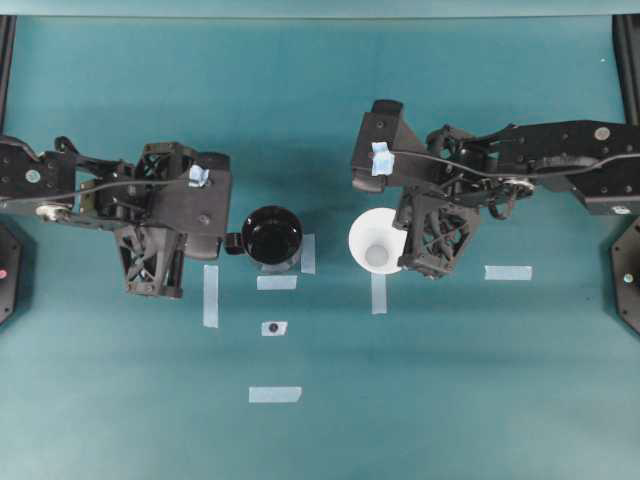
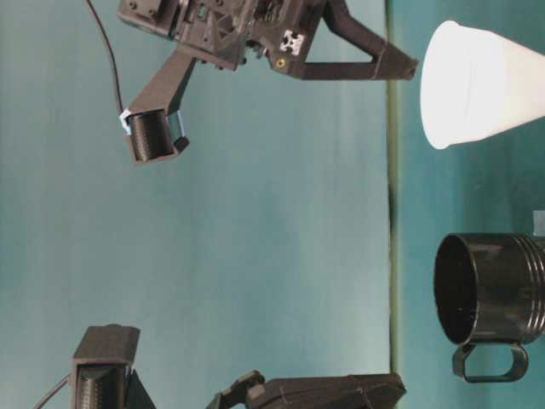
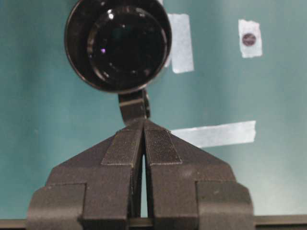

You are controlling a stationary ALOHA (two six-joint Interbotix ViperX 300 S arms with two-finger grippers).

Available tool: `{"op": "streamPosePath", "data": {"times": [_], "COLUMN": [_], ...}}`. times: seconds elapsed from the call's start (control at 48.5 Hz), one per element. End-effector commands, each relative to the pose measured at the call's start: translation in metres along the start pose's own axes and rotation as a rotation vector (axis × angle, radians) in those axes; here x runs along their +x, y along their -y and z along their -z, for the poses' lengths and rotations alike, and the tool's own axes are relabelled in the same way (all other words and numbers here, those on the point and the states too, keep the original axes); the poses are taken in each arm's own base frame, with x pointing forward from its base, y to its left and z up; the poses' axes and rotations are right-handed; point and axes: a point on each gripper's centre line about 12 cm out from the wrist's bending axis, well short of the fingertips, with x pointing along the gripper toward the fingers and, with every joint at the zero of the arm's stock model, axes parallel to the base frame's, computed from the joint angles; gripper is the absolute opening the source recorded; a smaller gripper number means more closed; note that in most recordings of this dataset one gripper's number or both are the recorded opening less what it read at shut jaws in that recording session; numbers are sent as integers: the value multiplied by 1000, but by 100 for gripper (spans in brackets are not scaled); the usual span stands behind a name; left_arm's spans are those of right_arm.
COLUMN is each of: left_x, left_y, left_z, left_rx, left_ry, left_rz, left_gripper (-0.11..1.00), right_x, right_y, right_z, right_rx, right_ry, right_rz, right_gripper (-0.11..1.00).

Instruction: Holding the cup holder with the left arm, the right arm places the cup into the cup holder.

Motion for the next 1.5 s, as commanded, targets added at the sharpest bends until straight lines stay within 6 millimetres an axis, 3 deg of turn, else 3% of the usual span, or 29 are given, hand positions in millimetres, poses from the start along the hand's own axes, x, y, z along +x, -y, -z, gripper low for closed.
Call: {"op": "streamPosePath", "data": {"times": [0.0,0.082,0.165,0.288,0.392,0.474,0.598,0.701,0.927,1.154,1.484], "left_x": [-9,-8,-7,-7,-6,-2,8,15,33,58,76], "left_y": [-3,-3,-3,-4,-6,-6,-6,-7,-6,-6,-11], "left_z": [-11,-10,-9,-11,-12,-10,-9,-9,-4,3,4], "left_rx": [4,2,-6,-11,-25,-44,-84,-106,-121,-126,-135], "left_ry": [43,40,35,50,59,50,17,-1,-52,-120,-150], "left_rz": [-12,-11,-10,-14,-18,-17,-10,-8,-1,8,7], "left_gripper": [3,3,3,6,24,47,84,99,98,98,98], "right_x": [-14,-15,-14,-12,-10,-8,-9,-8,-3,14,32], "right_y": [0,0,2,7,10,12,18,23,30,32,32], "right_z": [-13,-14,-14,-13,-13,-13,-14,-12,-8,-4,-3], "right_rx": [4,3,9,25,16,-2,-4,4,3,2,1], "right_ry": [60,64,62,52,47,43,34,10,-19,-63,-85], "right_rz": [-5,-5,-2,5,18,35,54,66,86,89,88], "right_gripper": [6,11,23,56,84,96,94,95,94,94,94]}}
